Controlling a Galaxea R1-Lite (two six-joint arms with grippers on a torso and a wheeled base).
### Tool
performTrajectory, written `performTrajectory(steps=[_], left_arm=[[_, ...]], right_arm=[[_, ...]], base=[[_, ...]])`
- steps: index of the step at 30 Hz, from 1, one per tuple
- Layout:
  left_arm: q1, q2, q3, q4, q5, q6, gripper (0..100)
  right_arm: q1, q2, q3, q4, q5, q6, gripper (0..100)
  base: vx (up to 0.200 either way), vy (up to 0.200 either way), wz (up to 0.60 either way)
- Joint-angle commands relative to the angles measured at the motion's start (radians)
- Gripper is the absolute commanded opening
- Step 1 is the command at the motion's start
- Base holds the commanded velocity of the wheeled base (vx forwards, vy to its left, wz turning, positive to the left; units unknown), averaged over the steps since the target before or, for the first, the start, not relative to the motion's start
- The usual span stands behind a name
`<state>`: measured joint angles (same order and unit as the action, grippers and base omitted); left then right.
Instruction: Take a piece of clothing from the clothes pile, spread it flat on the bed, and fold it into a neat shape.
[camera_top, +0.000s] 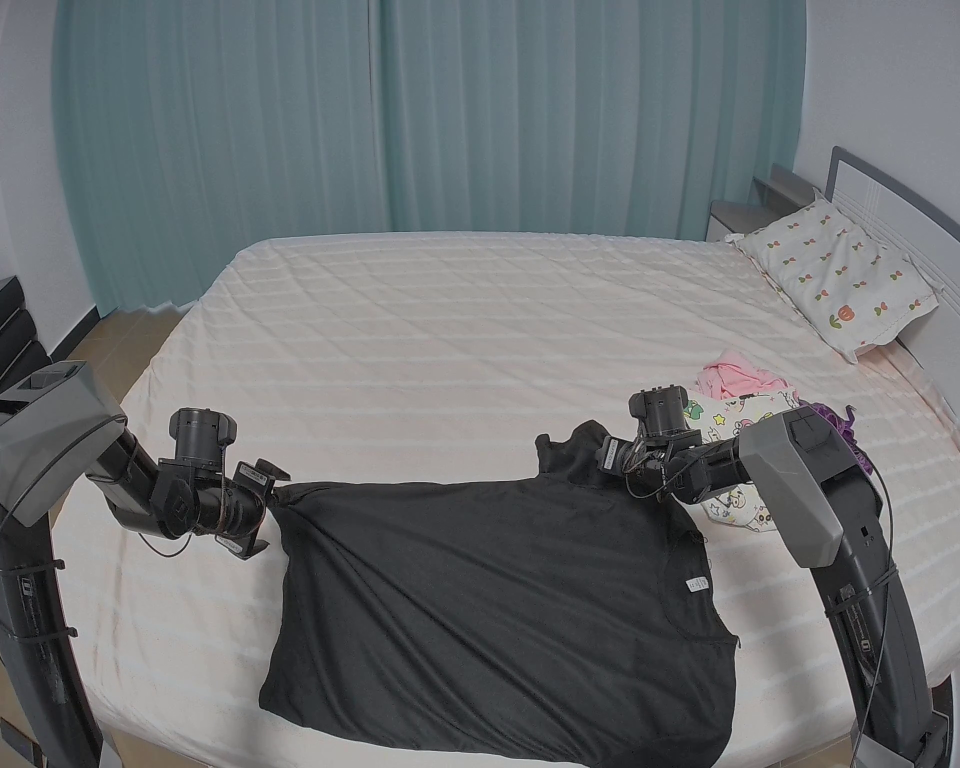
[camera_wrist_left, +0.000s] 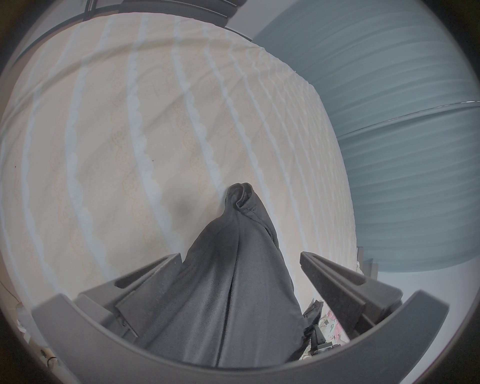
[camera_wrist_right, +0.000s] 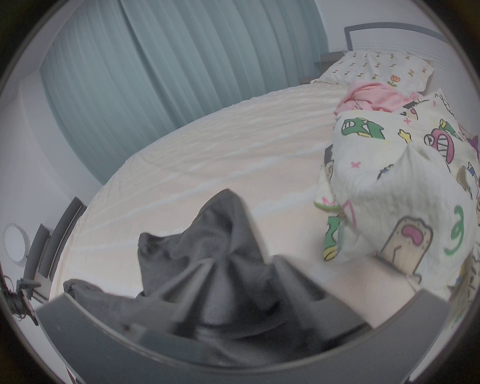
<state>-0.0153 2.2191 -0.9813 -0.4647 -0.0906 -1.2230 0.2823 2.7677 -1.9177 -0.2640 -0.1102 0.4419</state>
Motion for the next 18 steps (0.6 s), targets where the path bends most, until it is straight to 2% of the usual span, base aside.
performTrajectory(steps=[1,10,14,18], left_arm=[[0.0,-0.001,0.004,-0.003,-0.001,-0.009,100],[0.0,0.001,0.004,-0.003,-0.001,-0.009,100],[0.0,0.001,0.004,-0.003,0.0,-0.009,100],[0.0,0.001,0.004,-0.003,0.0,-0.009,100]], right_arm=[[-0.018,0.038,-0.047,0.0,-0.002,0.008,0],[-0.088,0.027,-0.073,0.006,-0.003,0.049,0],[-0.109,0.029,-0.082,0.008,-0.003,0.12,0],[-0.121,0.027,-0.082,0.02,-0.002,0.135,0]], base=[[0.0,0.0,0.0],[0.0,0.0,0.0],[0.0,0.0,0.0],[0.0,0.0,0.0]])
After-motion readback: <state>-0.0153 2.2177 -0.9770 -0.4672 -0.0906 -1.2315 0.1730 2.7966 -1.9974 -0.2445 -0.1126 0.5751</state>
